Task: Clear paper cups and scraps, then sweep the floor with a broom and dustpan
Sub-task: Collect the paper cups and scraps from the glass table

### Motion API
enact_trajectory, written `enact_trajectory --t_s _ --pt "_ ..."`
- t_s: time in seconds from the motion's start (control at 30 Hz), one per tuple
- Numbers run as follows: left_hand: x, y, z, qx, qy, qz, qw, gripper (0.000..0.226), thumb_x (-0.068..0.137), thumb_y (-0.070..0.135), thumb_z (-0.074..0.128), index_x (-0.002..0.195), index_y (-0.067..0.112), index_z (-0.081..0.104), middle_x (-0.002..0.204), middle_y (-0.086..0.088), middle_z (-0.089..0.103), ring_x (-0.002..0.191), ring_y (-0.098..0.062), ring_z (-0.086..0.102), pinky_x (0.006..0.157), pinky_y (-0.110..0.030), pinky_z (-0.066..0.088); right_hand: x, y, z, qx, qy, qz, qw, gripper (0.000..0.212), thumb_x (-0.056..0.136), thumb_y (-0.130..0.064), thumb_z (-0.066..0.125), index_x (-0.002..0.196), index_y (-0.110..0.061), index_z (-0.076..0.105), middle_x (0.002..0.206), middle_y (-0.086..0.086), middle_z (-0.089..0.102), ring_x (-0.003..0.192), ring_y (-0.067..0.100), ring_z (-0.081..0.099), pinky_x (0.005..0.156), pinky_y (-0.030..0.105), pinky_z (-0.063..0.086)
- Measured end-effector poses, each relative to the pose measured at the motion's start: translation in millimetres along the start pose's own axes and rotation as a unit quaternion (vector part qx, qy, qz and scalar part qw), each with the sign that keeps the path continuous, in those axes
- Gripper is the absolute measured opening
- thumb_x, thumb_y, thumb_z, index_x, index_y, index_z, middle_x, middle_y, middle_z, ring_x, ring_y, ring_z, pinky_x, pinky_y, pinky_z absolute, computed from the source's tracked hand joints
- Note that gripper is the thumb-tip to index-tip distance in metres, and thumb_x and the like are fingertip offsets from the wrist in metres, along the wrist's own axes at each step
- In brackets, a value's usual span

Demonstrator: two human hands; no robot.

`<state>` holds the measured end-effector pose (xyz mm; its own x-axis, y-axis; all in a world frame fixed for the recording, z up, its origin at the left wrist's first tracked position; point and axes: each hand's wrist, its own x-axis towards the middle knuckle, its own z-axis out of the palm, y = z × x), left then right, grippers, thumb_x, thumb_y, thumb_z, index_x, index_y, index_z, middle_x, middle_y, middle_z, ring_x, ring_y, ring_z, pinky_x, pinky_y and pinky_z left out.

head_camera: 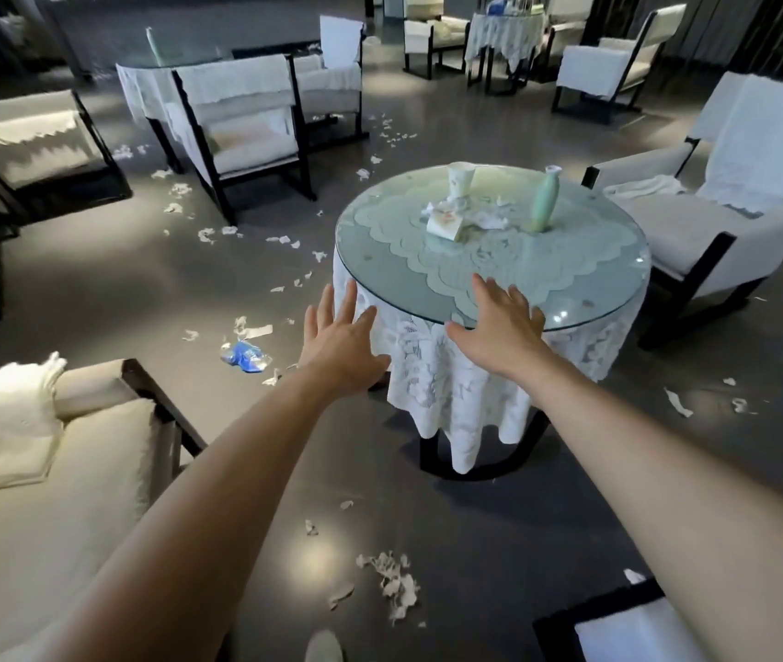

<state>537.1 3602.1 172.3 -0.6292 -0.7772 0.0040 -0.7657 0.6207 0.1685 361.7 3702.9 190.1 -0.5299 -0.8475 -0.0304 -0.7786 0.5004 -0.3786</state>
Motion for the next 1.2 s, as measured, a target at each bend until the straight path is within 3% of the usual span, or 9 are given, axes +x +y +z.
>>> enact_trajectory --t_s 0.1,0.17,0.3,0.5,0.73,1.03,1.2 --pt "66 -26 0 -0.032 0.002 0.019 0.999 0.095 0.092 0.042 0.055 0.149 0.033 -0.021 0.162 0.001 -0.009 0.146 -0.026 -0.018 0.115 -0.046 -0.012 60 -12 10 0.026 0.012 0.014 0.999 0.079 0.094 -0.047 0.045 0.153 -0.024 -0.002 0.144 0.009 0.043 0.14 0.032 0.025 0.113 0.055 0.012" --pt "113 -42 -2 -0.044 -0.006 0.037 0.998 0.101 0.092 0.04 0.057 0.145 0.034 -0.029 0.162 0.001 -0.001 0.147 -0.027 -0.015 0.114 -0.046 -0.013 101 -21 17 0.03 0.021 0.032 0.999 0.078 0.093 -0.047 0.046 0.153 -0.024 0.0 0.135 0.009 0.051 0.136 0.032 0.032 0.112 0.054 0.016" --pt "208 -70 -7 -0.024 -0.029 0.092 0.995 0.097 0.092 0.041 0.057 0.149 0.031 -0.021 0.162 -0.002 -0.009 0.146 -0.028 -0.015 0.114 -0.045 -0.012 178 -37 26 0.031 0.043 0.097 0.994 0.074 0.093 -0.051 0.047 0.153 -0.022 0.015 0.158 0.006 0.021 0.144 0.03 0.018 0.114 0.05 0.019" --pt "331 -83 8 -0.044 -0.06 0.158 0.985 0.1 0.091 0.045 0.058 0.149 0.028 -0.022 0.161 -0.006 -0.013 0.146 -0.029 -0.014 0.111 -0.042 -0.012 270 -34 38 0.076 0.067 0.154 0.983 0.081 0.094 -0.049 0.048 0.153 -0.027 -0.002 0.145 0.01 0.045 0.127 0.035 0.045 0.104 0.046 0.032" --pt "473 -62 46 -0.114 -0.075 0.229 0.964 0.102 0.089 0.05 0.058 0.149 0.029 -0.022 0.162 -0.001 -0.006 0.148 -0.027 -0.007 0.116 -0.044 -0.005 395 3 47 0.088 0.081 0.21 0.97 0.083 0.094 -0.049 0.049 0.154 -0.028 -0.004 0.133 0.01 0.056 0.113 0.036 0.055 0.1 0.048 0.04" --pt "595 -8 114 -0.132 -0.178 0.316 0.923 0.117 0.078 0.049 0.073 0.152 0.02 -0.012 0.162 -0.007 0.007 0.148 -0.03 0.007 0.119 -0.047 0.009 495 60 50 0.19 0.088 0.296 0.932 0.074 0.096 -0.053 0.043 0.153 -0.033 0.002 0.152 0.006 0.037 0.132 0.034 0.043 0.109 0.048 0.033" --pt "626 17 154 -0.04 -0.249 0.399 0.882 0.117 0.075 0.052 0.074 0.154 0.018 -0.005 0.16 -0.013 0.014 0.145 -0.03 0.016 0.117 -0.048 0.006 523 87 58 0.265 0.114 0.341 0.895 0.067 0.096 -0.059 0.033 0.153 -0.035 0.007 0.154 0.006 0.034 0.138 0.03 0.036 0.113 0.046 0.029"
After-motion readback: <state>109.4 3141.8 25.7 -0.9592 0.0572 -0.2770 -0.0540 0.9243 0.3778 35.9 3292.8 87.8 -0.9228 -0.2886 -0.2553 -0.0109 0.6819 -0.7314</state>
